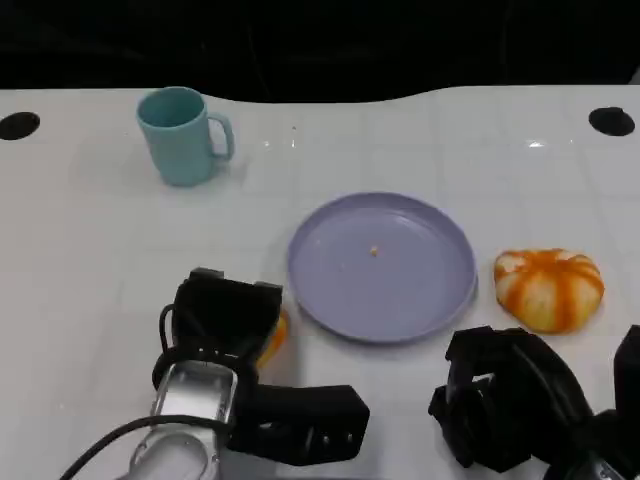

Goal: Grasp the bread from the table and place it into the plate.

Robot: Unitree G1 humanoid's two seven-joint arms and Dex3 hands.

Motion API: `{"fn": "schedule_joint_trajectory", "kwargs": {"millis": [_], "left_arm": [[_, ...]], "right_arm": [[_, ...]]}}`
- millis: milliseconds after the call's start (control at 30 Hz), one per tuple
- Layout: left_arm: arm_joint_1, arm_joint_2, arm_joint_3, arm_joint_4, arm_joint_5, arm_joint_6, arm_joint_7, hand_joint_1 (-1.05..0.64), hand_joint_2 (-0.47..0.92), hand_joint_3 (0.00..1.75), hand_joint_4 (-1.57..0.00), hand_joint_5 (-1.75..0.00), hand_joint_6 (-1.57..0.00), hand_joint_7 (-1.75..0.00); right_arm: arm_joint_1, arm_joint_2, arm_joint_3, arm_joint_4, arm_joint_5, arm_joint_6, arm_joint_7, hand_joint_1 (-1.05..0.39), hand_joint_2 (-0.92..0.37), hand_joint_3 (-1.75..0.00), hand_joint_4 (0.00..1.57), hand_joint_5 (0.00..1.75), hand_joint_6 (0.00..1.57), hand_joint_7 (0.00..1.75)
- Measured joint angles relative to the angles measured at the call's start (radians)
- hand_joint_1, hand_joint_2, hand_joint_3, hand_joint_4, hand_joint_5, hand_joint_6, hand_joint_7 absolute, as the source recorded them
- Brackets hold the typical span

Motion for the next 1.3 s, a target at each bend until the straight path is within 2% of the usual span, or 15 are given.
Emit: {"fn": "schedule_joint_trajectory", "kwargs": {"millis": [33,67,167,267,633,667,733,833,933,1200,1267,1300], "left_arm": [[-0.004,0.003,-0.005,0.006,0.000,-0.001,0.011,-0.38,0.91,0.18,-1.12,-1.37,-1.07,-0.07],[-0.006,0.006,-0.009,0.013,0.000,-0.003,0.030,-0.38,0.87,0.28,-1.11,-1.40,-1.09,-0.05],[-0.003,0.012,-0.015,0.026,-0.003,-0.007,0.088,-0.37,0.66,0.75,-1.08,-1.59,-1.13,-0.01],[0.018,0.018,-0.016,0.026,-0.004,-0.014,0.153,-0.35,0.59,0.90,-1.05,-1.70,-1.17,-0.02],[0.067,0.037,0.020,-0.015,-0.074,-0.055,0.297,-0.29,0.45,1.17,-1.11,-1.75,-1.24,-0.04],[0.070,0.038,0.022,-0.018,-0.077,-0.056,0.303,-0.28,0.42,1.20,-1.12,-1.75,-1.29,-0.09],[0.075,0.040,0.025,-0.025,-0.080,-0.056,0.316,-0.27,0.41,1.24,-1.13,-1.75,-1.30,-0.11],[0.075,0.044,0.035,-0.045,-0.080,-0.054,0.324,-0.26,0.41,1.24,-1.14,-1.75,-1.27,-0.11],[0.076,0.052,0.046,-0.067,-0.079,-0.052,0.324,-0.25,0.41,1.24,-1.14,-1.75,-1.33,-0.15],[0.089,0.069,0.065,-0.132,-0.075,-0.046,0.325,-0.24,0.39,1.21,-1.13,-1.75,-1.27,-0.14],[0.089,0.071,0.071,-0.132,-0.078,-0.049,0.338,-0.22,0.32,1.30,-1.14,-1.75,-1.30,-0.24],[0.089,0.071,0.079,-0.133,-0.079,-0.055,0.349,-0.21,0.29,1.36,-1.15,-1.75,-1.16,-0.60]], "right_arm": [[0.000,0.000,0.000,0.000,0.000,0.000,0.000,-1.05,-0.08,-1.40,1.50,1.41,1.57,1.00],[0.000,0.000,0.000,0.000,0.000,0.000,0.000,-1.05,-0.08,-1.40,1.50,1.41,1.57,1.01],[0.000,0.000,0.000,0.000,0.000,0.000,0.000,-1.05,-0.08,-1.40,1.49,1.41,1.57,1.00],[0.000,0.000,-0.001,0.000,0.000,0.000,0.002,-1.05,-0.07,-1.40,1.49,1.41,1.57,0.99],[0.000,0.000,-0.003,0.000,0.001,0.000,0.003,-1.05,-0.07,-1.40,1.50,1.41,1.57,1.00],[0.000,0.000,-0.003,0.001,0.001,0.000,0.004,-1.05,-0.07,-1.40,1.49,1.41,1.57,1.00],[0.000,0.000,-0.005,0.001,0.001,0.000,0.005,-1.05,-0.07,-1.40,1.49,1.41,1.57,0.99],[0.000,-0.001,-0.005,0.002,0.001,0.000,0.006,-1.05,-0.06,-1.41,1.50,1.41,1.57,0.99],[0.000,-0.001,-0.006,0.002,0.002,0.001,0.006,-1.05,-0.06,-1.41,1.50,1.41,1.57,0.99],[0.001,-0.001,-0.009,-0.005,0.003,0.010,0.005,-1.05,-0.06,-1.41,1.50,1.41,1.57,1.00],[0.002,-0.001,-0.009,-0.011,0.003,0.016,0.004,-1.05,-0.06,-1.42,1.50,1.41,1.57,0.99],[0.002,-0.001,-0.009,-0.011,0.003,0.017,0.004,-1.05,-0.06,-1.43,1.50,1.41,1.57,0.99]]}}
